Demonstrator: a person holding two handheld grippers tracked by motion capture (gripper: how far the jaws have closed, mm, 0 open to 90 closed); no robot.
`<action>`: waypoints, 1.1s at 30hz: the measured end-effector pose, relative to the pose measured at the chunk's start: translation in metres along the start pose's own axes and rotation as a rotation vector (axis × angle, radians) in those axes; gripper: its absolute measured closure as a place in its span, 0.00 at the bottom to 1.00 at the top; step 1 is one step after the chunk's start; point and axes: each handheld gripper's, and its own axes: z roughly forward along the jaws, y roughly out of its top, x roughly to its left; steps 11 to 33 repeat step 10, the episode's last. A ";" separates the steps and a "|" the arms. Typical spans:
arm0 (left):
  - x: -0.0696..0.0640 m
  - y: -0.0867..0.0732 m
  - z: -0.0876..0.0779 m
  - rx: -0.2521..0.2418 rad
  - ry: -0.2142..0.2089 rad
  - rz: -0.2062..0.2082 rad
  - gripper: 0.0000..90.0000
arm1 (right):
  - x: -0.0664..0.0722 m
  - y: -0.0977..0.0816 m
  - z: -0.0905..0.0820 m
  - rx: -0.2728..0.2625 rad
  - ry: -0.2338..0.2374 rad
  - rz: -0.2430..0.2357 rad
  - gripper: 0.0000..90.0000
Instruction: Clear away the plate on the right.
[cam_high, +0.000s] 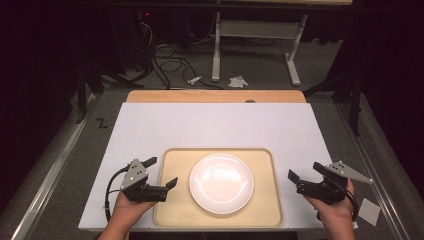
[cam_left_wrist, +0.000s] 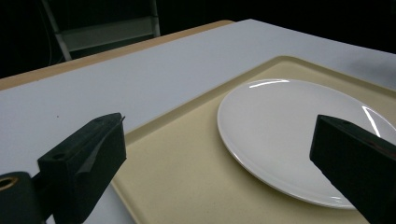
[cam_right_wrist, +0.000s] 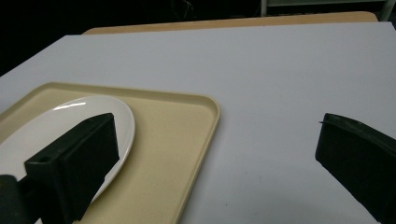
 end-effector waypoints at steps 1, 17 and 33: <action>0.000 0.000 0.000 0.001 0.001 0.000 0.05 | 0.000 0.000 0.001 0.004 0.001 -0.002 0.00; 0.001 -0.002 -0.005 0.000 0.012 -0.003 0.05 | -0.001 0.002 0.004 -0.030 0.011 -0.001 0.00; 0.001 -0.002 -0.005 0.000 0.012 -0.003 0.05 | -0.001 0.002 0.004 -0.030 0.011 -0.001 0.00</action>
